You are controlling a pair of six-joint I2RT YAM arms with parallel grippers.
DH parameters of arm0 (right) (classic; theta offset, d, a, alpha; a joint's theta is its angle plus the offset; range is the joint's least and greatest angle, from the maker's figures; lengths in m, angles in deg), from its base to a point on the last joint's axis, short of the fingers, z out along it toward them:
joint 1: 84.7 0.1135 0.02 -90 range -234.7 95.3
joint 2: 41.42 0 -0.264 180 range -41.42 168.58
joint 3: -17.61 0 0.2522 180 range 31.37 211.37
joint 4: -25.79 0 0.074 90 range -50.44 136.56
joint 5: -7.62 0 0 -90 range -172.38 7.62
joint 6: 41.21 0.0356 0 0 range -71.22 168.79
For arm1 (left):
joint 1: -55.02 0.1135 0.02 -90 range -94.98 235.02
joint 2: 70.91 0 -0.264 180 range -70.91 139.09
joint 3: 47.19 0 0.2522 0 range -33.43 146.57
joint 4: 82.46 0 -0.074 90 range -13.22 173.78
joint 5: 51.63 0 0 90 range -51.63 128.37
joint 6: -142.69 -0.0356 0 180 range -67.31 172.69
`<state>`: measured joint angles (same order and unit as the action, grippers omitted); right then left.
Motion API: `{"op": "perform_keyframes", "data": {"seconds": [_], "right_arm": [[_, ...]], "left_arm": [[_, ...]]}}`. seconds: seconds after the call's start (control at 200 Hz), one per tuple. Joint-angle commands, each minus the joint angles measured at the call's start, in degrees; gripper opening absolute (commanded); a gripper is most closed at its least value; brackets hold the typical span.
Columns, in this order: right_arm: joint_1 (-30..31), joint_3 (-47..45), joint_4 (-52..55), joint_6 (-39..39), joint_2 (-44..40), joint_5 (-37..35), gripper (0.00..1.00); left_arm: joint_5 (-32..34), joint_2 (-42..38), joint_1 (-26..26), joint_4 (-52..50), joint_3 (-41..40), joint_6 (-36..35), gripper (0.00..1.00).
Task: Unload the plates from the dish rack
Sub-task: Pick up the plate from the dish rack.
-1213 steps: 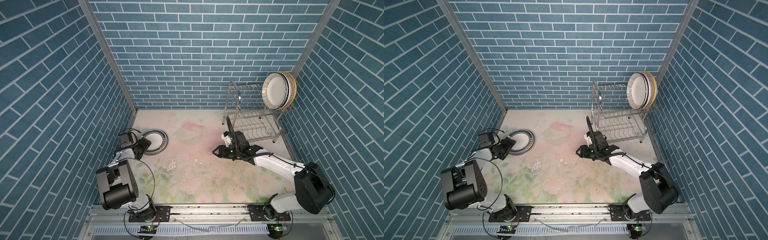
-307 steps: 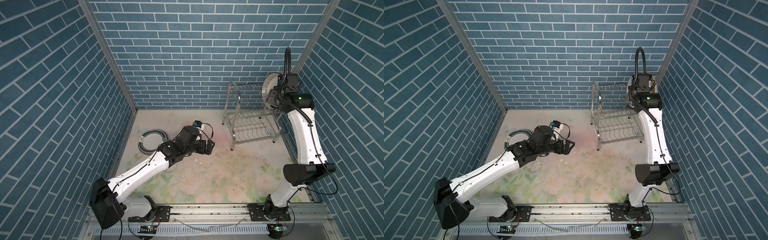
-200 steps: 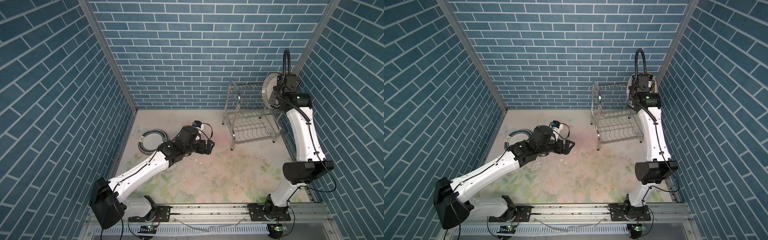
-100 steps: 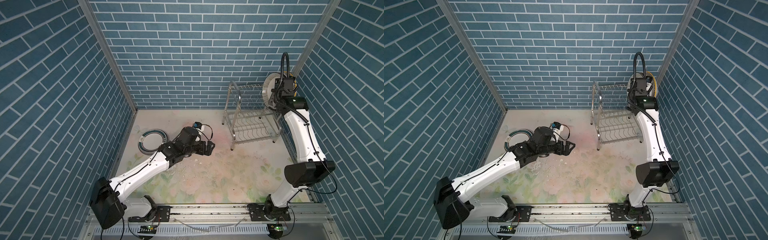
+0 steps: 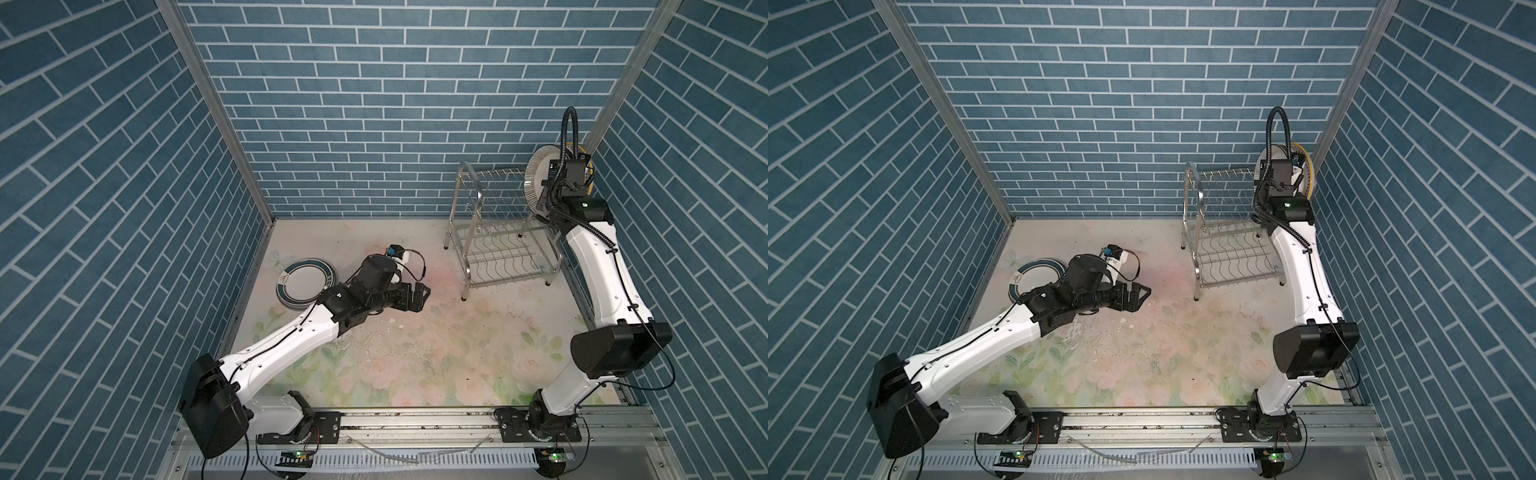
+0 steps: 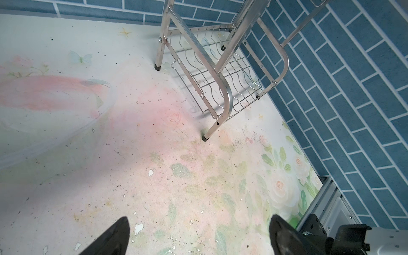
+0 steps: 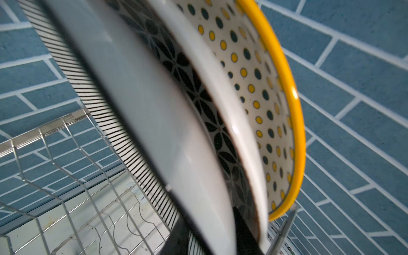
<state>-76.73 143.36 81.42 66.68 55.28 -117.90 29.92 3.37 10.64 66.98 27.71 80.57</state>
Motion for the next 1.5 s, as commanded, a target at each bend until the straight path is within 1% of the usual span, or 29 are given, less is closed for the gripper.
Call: {"op": "perform_keyframes", "data": {"seconds": [0.0,0.085,0.24,0.48,0.575,0.765,0.82,1.005,1.105,1.215,1.495], "right_arm": [[0.3,-2.0,-3.5,-2.0,-0.8,0.4,0.29],[0.3,-2.2,-3.7,-2.3,-0.8,0.3,0.26],[0.3,-3.7,-5.5,-2.6,-1.2,0.3,0.25],[0.4,-4.8,-6.1,-3.0,-2.3,0.7,0.17],[0.3,-5.3,-6.5,-3.2,-2.7,0.5,0.16],[0.3,-6.9,-8.3,-3.4,-4.4,0.0,0.09],[0.3,-7.2,-8.7,-3.3,-4.8,-0.3,0.03],[0.3,-8.7,-10.8,-3.3,-6.4,-0.7,0.00],[0.3,-10.0,-12.6,-3.5,-7.7,-0.7,0.00],[0.4,-9.2,-12.3,-3.5,-8.5,-0.8,0.00],[0.7,-10.8,-16.6,-5.8,-10.8,-4.4,0.00]], "left_arm": [[-0.4,0.4,0.4,0.9,-0.7,0.2,0.99],[-0.4,0.5,0.5,1.1,-0.9,0.4,0.99],[-0.7,0.5,0.7,1.4,-0.9,0.6,0.99],[-1.4,0.4,1.1,2.2,-1.4,0.8,0.99],[-1.7,0.6,1.2,2.5,-1.6,1.0,0.99],[-1.8,0.2,1.1,2.4,-1.8,1.3,0.99],[-1.7,0.0,1.2,2.3,-1.9,1.3,0.99],[-1.8,0.0,1.2,2.4,-2.2,1.3,0.99],[-1.8,0.2,1.2,2.7,-2.6,1.6,0.99],[-1.6,0.6,1.3,3.1,-2.9,2.2,0.99],[-2.4,1.3,1.3,4.0,-3.1,2.9,0.99]]}}
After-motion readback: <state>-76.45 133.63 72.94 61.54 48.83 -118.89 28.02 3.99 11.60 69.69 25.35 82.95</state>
